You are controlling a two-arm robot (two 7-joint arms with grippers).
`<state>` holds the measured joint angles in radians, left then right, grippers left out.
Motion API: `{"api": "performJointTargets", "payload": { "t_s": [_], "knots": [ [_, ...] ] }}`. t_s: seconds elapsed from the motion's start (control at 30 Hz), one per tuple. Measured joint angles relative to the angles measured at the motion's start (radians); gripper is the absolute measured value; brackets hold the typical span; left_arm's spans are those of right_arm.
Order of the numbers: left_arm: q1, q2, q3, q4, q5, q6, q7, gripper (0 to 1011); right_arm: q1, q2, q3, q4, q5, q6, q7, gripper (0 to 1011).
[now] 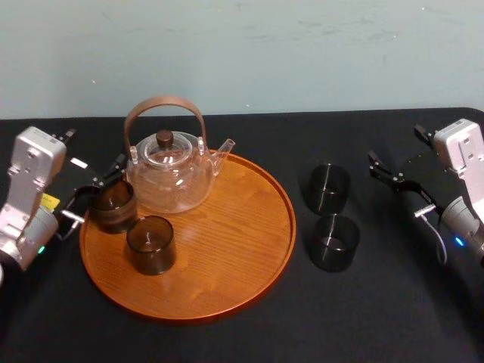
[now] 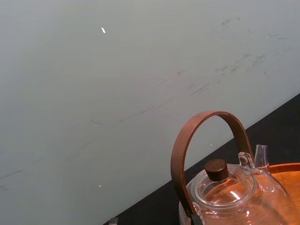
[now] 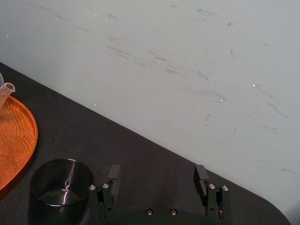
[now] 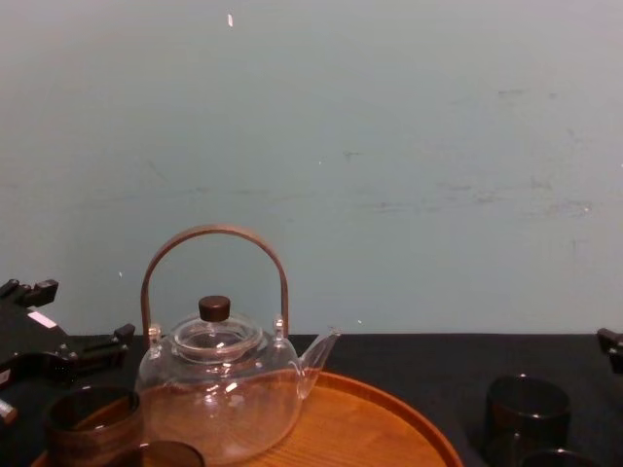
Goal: Pick up the glass from the table and place it on the tray.
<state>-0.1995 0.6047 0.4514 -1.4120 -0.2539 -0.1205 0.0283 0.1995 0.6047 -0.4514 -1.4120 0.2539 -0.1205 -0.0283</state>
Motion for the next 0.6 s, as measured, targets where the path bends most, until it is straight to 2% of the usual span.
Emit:
{"api": "performJointTargets", "payload": {
  "t_s": [0.3, 0.4, 0.6],
  "knots": [
    [0.0, 0.0, 0.0, 0.0, 0.0, 0.0, 0.0, 1001, 0.0, 0.0, 0.0, 0.0, 0.0, 0.0, 0.0, 1002],
    [0.0, 0.0, 0.0, 0.0, 0.0, 0.0, 0.0, 1001, -0.012, 0.009, 0.013, -0.009, 0.003, -0.003, 0.018, 1002],
    [0.0, 0.0, 0.0, 0.0, 0.0, 0.0, 0.0, 1001, -0.069, 0.049, 0.048, -0.071, 0.022, -0.021, 0.054, 1002]
  ]
}}
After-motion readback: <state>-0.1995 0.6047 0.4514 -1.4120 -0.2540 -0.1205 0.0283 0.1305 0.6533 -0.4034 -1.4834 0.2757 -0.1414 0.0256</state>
